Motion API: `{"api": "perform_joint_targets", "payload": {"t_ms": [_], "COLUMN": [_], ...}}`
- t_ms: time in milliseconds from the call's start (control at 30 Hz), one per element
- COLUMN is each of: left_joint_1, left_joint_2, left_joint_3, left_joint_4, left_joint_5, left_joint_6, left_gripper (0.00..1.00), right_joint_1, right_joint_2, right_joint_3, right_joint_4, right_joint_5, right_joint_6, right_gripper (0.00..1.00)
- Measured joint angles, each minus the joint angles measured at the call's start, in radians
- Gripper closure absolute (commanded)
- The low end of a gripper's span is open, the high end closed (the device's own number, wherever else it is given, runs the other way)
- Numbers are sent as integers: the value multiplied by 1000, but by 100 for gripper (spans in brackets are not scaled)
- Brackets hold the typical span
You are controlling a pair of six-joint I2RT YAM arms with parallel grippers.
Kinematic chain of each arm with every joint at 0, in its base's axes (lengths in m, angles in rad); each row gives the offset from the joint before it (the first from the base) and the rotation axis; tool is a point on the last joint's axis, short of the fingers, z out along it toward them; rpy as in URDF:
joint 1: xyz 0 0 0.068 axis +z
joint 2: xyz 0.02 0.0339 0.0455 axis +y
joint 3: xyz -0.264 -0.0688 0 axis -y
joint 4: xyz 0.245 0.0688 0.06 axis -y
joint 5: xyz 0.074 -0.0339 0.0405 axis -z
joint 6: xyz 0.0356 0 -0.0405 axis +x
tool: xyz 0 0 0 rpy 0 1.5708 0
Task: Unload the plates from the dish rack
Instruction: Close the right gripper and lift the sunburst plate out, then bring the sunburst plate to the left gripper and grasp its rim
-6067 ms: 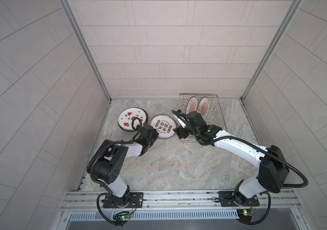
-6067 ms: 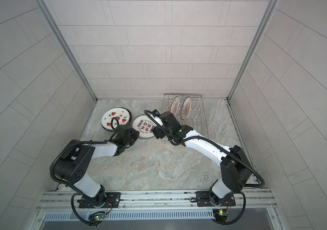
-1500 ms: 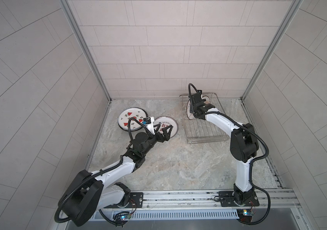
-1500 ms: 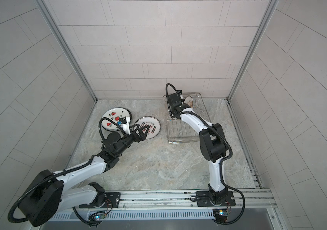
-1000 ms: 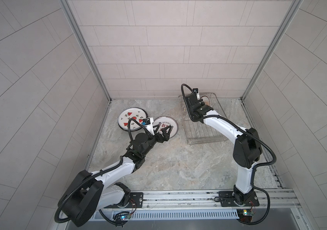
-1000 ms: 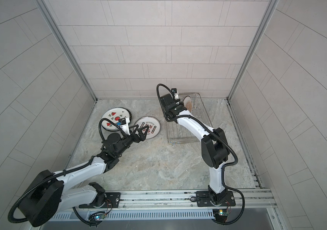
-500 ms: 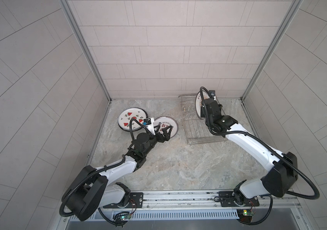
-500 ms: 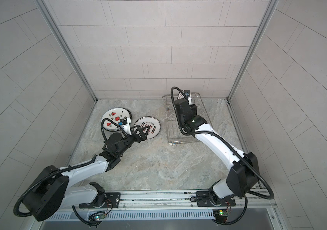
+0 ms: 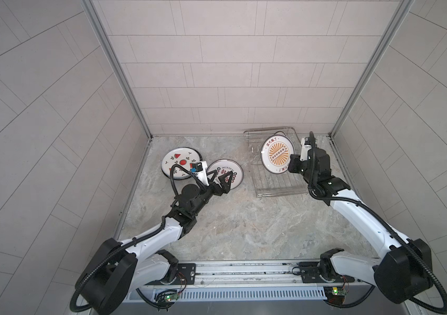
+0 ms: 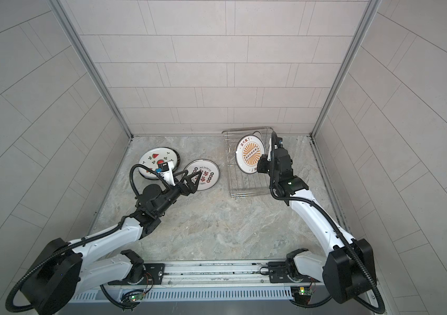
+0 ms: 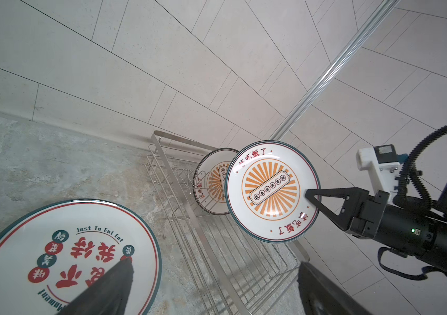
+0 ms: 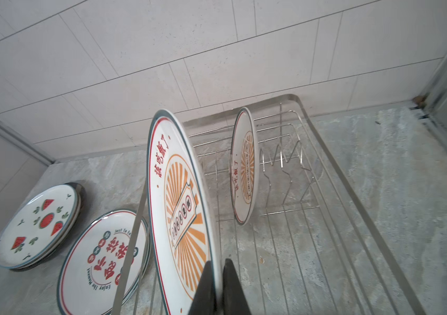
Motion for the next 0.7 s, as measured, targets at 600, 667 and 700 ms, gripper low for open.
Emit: {"api": "perform_joint_targets", "payload": {"t_ms": [600, 667, 700], "left_joint_1": [-3, -3, -3], "left_joint_2": [38, 50, 61], "left_joint_3": [-20, -26, -27], "left_joint_4": [146, 179, 194], "left_joint_5": [144, 145, 146], "left_joint_6": [-137, -154, -162], "left_gripper": [4, 6, 8], "right_joint_1": [-19, -11, -5], "right_joint_2": [-51, -51, -51], "right_joint_3": [-153, -155, -156], "right_joint_4": [322, 343, 351], "right_joint_5": [-468, -487, -493], "right_joint_6": [196, 210, 214], "right_gripper": [100, 100, 100]}}
